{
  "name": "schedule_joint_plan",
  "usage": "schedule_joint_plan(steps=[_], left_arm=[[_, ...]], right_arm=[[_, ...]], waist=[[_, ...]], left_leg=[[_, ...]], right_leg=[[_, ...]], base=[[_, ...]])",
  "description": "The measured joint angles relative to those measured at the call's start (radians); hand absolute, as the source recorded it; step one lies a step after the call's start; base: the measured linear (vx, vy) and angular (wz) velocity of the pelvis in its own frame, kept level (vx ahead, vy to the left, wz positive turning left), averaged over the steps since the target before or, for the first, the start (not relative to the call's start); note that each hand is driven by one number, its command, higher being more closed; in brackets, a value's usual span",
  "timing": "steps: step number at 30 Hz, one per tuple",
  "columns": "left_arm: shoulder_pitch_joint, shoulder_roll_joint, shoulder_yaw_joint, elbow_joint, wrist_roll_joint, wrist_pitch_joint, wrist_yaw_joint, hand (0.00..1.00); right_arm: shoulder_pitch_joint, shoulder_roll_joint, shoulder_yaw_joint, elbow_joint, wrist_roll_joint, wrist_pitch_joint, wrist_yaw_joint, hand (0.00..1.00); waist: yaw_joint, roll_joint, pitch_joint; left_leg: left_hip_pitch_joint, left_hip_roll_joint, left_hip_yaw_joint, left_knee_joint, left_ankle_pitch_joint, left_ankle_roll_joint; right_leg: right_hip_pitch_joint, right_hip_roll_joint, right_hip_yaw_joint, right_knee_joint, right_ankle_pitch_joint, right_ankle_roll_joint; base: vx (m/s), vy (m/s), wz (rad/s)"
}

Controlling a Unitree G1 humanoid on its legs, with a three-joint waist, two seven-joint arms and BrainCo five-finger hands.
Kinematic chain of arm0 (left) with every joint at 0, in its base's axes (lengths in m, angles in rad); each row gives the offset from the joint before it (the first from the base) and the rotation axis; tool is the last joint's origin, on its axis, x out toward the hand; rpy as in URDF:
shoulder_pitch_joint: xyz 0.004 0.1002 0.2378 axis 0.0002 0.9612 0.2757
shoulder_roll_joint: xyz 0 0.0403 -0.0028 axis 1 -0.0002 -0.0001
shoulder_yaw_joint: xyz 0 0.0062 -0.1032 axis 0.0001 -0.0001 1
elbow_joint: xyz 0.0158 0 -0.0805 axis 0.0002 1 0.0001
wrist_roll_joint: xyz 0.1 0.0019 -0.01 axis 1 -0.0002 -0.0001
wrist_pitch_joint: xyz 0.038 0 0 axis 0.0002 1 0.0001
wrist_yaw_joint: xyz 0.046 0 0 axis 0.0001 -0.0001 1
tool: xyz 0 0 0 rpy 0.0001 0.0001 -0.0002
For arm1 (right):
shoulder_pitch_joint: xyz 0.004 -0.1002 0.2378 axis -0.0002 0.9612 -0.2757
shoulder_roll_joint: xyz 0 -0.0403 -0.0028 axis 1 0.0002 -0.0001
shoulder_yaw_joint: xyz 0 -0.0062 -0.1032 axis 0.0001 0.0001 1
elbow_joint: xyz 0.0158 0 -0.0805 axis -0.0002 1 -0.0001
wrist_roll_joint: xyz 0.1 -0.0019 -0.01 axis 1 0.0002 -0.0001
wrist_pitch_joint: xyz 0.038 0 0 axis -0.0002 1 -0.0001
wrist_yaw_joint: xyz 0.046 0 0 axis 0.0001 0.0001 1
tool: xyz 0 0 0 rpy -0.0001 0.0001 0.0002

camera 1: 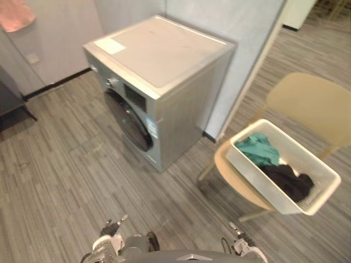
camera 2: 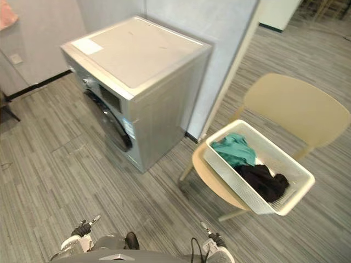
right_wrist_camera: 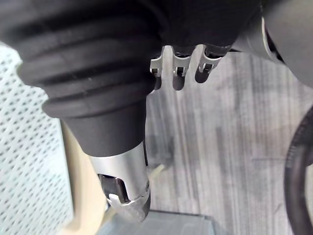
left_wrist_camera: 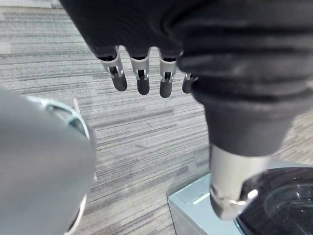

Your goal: Pick up the laundry basket with both hands and put the clothes into the washing machine.

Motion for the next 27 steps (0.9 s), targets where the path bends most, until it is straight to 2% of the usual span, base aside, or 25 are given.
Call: schedule_joint_plan(steps=[1, 2, 3, 4, 6, 7, 8, 9, 10, 11, 12, 13, 14, 15, 16, 18, 19, 20, 21, 22, 23, 24, 25, 26, 27], left_arm=[[0.002, 0.007, 0.0, -0.001, 0.004, 0.004, 0.0, 0.0], [-0.001, 0.013, -0.005, -0.002, 0.018, 0.006, -0.003, 0.0], [-0.011, 0.007, -0.018, -0.002, 0.022, 0.007, -0.005, 0.0], [-0.018, 0.01, -0.027, -0.005, 0.03, 0.006, -0.009, 0.0], [-0.037, -0.011, -0.034, -0.004, 0.055, 0.008, -0.018, 0.0], [-0.04, -0.025, -0.034, -0.004, 0.061, 0.008, -0.021, 0.0], [-0.044, -0.033, -0.033, -0.004, 0.07, 0.008, -0.024, 0.0], [-0.051, -0.04, -0.025, -0.004, 0.076, 0.008, -0.025, 0.0], [-0.051, -0.043, -0.011, -0.004, 0.08, 0.007, -0.026, 0.0], [-0.047, -0.048, 0.019, -0.005, 0.092, 0.008, -0.028, 0.0], [-0.049, -0.05, 0.045, -0.009, 0.1, 0.007, -0.03, 0.0], [-0.041, -0.058, 0.056, -0.013, 0.1, 0.008, -0.032, 0.0], [-0.021, -0.066, 0.068, -0.017, 0.101, 0.008, -0.034, 0.0], [-0.015, -0.073, 0.084, -0.037, 0.103, 0.008, -0.034, 0.0], [-0.019, -0.08, 0.095, -0.05, 0.108, 0.007, -0.034, 0.0], [-0.013, -0.096, 0.126, -0.071, 0.105, 0.007, -0.041, 0.0], [-0.008, -0.091, 0.126, -0.075, 0.098, 0.008, -0.041, 0.0], [-0.007, -0.088, 0.124, -0.076, 0.095, 0.008, -0.041, 0.0], [-0.006, -0.082, 0.122, -0.08, 0.094, 0.006, -0.04, 0.0], [-0.006, -0.079, 0.121, -0.084, 0.093, 0.005, -0.036, 0.0], [-0.007, -0.073, 0.121, -0.085, 0.086, 0.005, -0.025, 0.0], [-0.004, -0.07, 0.121, -0.086, 0.086, 0.003, -0.017, 0.0], [-0.003, -0.068, 0.12, -0.086, 0.086, 0.002, -0.012, 0.0], [0.005, -0.067, 0.12, -0.085, 0.085, 0.002, -0.002, 0.0], [0.007, -0.068, 0.112, -0.083, 0.085, 0.001, -0.002, 0.0]], right_arm=[[0.001, 0.014, 0.0, 0.0, 0.0, -0.002, 0.002, 0.0], [0.011, 0.033, -0.001, 0.003, 0.001, 0.001, 0.003, 0.0], [0.026, 0.048, -0.001, 0.002, 0.001, 0.003, 0.003, 0.0], [0.036, 0.056, -0.004, -0.001, 0.001, 0.004, 0.003, 0.0], [0.066, 0.073, -0.012, -0.001, 0.002, 0.02, 0.001, 0.0], [0.074, 0.069, -0.015, -0.001, 0.003, 0.023, 0.001, 0.0], [0.082, 0.068, -0.015, -0.001, 0.002, 0.022, 0.001, 0.0], [0.089, 0.07, -0.014, 0.0, 0.001, 0.024, 0.001, 0.0], [0.092, 0.074, -0.015, 0.003, 0.001, 0.024, 0.001, 0.0], [0.092, 0.083, -0.014, 0.005, 0.001, 0.027, 0.001, 0.0], [0.089, 0.093, -0.016, 0.005, 0.002, 0.027, 0.001, 0.0], [0.087, 0.082, -0.018, 0.004, 0.001, 0.025, 0.001, 0.0], [0.075, 0.074, -0.009, 0.002, 0.001, 0.023, 0.001, 0.0], [0.058, 0.071, 0.01, -0.003, 0.001, 0.021, 0.002, 0.0], [0.051, 0.066, 0.02, -0.018, 0.002, 0.02, 0.002, 0.0], [0.042, 0.049, 0.049, -0.035, 0.004, 0.013, 0.0, 0.0], [0.025, 0.047, 0.072, -0.035, 0.007, 0.007, 0.001, 0.0], [0.017, 0.048, 0.08, -0.035, 0.014, 0.007, 0.0, 0.0], [0.005, 0.053, 0.084, -0.035, 0.025, 0.007, 0.0, 0.0], [0.003, 0.056, 0.084, -0.035, 0.026, 0.007, -0.001, 0.0], [0.0, 0.057, 0.085, -0.035, 0.033, 0.007, -0.002, 0.0], [-0.002, 0.056, 0.089, -0.035, 0.034, 0.007, -0.006, 0.0], [0.0, 0.056, 0.095, -0.035, 0.033, 0.007, -0.008, 0.0], [0.002, 0.056, 0.1, -0.034, 0.031, 0.007, -0.008, 0.0], [0.003, 0.054, 0.104, -0.033, 0.029, 0.007, -0.008, 0.0]], waist=[[-0.003, -0.011, 0.0], [-0.019, -0.041, -0.002], [-0.028, -0.056, 0.0], [-0.031, -0.062, 0.001], [-0.047, -0.055, 0.005], [-0.05, -0.051, 0.012], [-0.053, -0.032, 0.016], [-0.061, -0.047, 0.008], [-0.064, -0.048, 0.007], [-0.063, -0.063, -0.001], [-0.054, -0.077, -0.006], [-0.044, -0.049, -0.008], [-0.044, -0.039, -0.016], [-0.046, -0.035, -0.017], [-0.047, -0.014, -0.01], [-0.03, 0.009, -0.007], [-0.026, 0.011, -0.008], [-0.027, 0.01, -0.009], [-0.027, 0.008, -0.009], [-0.026, 0.006, -0.01], [-0.025, 0.002, -0.012], [-0.022, -0.002, -0.015], [-0.021, -0.005, -0.016], [-0.023, -0.01, -0.018], [-0.023, -0.009, -0.02]], left_leg=[[0.025, -0.004, -0.005, -0.026, 0.003, -0.005], [0.064, -0.032, -0.033, -0.088, 0.019, -0.009], [0.081, -0.054, -0.053, -0.115, 0.019, -0.008], [0.089, -0.065, -0.057, -0.128, 0.019, -0.007], [0.12, -0.089, -0.072, -0.153, 0.018, -0.001], [0.131, -0.092, -0.087, -0.15, 0.024, 0.003], [0.133, -0.092, -0.11, -0.148, 0.019, -0.001], [0.144, -0.092, -0.144, -0.15, 0.013, -0.011], [0.146, -0.092, -0.164, -0.148, 0.007, -0.021], [0.16, -0.093, -0.188, -0.143, -0.012, -0.037], [0.175, -0.086, -0.195, -0.125, -0.037, -0.052], [0.187, -0.05, -0.19, -0.095, -0.058, -0.073], [0.186, -0.026, -0.179, -0.05, -0.068, -0.088], [0.136, 0.01, -0.154, 0.094, -0.077, -0.098], [0.049, 0.072, -0.153, 0.321, -0.072, -0.111], [-0.073, 0.157, -0.164, 0.613, -0.046, -0.134], [-0.112, 0.19, -0.158, 0.683, -0.042, -0.128], [-0.125, 0.208, -0.151, 0.689, -0.042, -0.123], [-0.142, 0.257, -0.123, 0.65, -0.049, -0.105], [-0.143, 0.284, -0.106, 0.606, -0.051, -0.094], [-0.138, 0.322, -0.097, 0.491, -0.043, -0.079], [-0.118, 0.35, -0.099, 0.356, -0.031, -0.088], [-0.107, 0.359, -0.099, 0.287, -0.021, -0.099], [-0.073, 0.37, -0.113, 0.146, 0.008, -0.096], [-0.033, 0.365, -0.14, 0.04, 0.055, -0.112]], right_leg=[[-0.031, 0.05, 0.047, 0.046, -0.056, 0.029], [-0.098, 0.161, 0.097, 0.103, -0.146, 0.05], [-0.135, 0.212, 0.094, 0.094, -0.183, 0.057], [-0.162, 0.24, 0.092, 0.075, -0.202, 0.058], [-0.233, 0.311, 0.082, -0.091, -0.236, 0.047], [-0.238, 0.333, 0.085, -0.178, -0.232, 0.041], [-0.246, 0.356, 0.101, -0.258, -0.219, 0.035], [-0.244, 0.384, 0.147, -0.354, -0.174, 0.028], [-0.241, 0.393, 0.172, -0.385, -0.149, 0.014], [-0.218, 0.398, 0.197, -0.436, -0.105, -0.015], [-0.189, 0.404, 0.187, -0.46, -0.061, -0.007], [-0.16, 0.431, 0.172, -0.463, -0.073, -0.011], [-0.137, 0.449, 0.163, -0.473, -0.096, -0.009], [-0.11, 0.456, 0.148, -0.479, -0.12, -0.011], [-0.065, 0.478, 0.125, -0.5, -0.131, -0.015], [-0.015, 0.508, 0.115, -0.512, -0.151, -0.027], [0.009, 0.51, 0.117, -0.52, -0.155, -0.029], [0.023, 0.509, 0.117, -0.534, -0.154, -0.026], [0.048, 0.508, 0.118, -0.564, -0.148, -0.015], [0.057, 0.506, 0.118, -0.576, -0.146, -0.01], [0.067, 0.496, 0.121, -0.587, -0.145, 0.006], [0.071, 0.483, 0.126, -0.593, -0.142, 0.023], [0.07, 0.476, 0.132, -0.594, -0.141, 0.03], [0.068, 0.457, 0.144, -0.587, -0.14, 0.053], [0.059, 0.435, 0.16, -0.565, -0.147, 0.079]], base=[[0.11, 0.23, 0.51], [0.08, 0.145, 0.67], [0.08, 0.114, 0.75], [0.11, 0.031, 0.75], [0.24, 0.01, 0.79], [0.24, 0.002, 0.67], [0.33, -0.043, 0.77], [0.32, -0.076, 0.79], [0.35, -0.116, 0.89], [0.34, -0.162, 0.63], [0.43, -0.205, 0.39], [0.43, -0.197, 0.13], [0.4, -0.178, 0.12], [0.36, -0.172, 0.37], [0.34, -0.169, 0.4], [0.33, -0.084, 0.02], [0.28, -0.032, -0.22], [0.18, -0.02, -0.13], [0.13, -0.007, -0.03], [0.14, 0.034, 0.03], [0.13, 0.097, 0.03], [0.13, 0.135, 0.0], [0.13, 0.206, -0.09], [0.14, 0.29, -0.16], [0.15, 0.336, -0.19]])
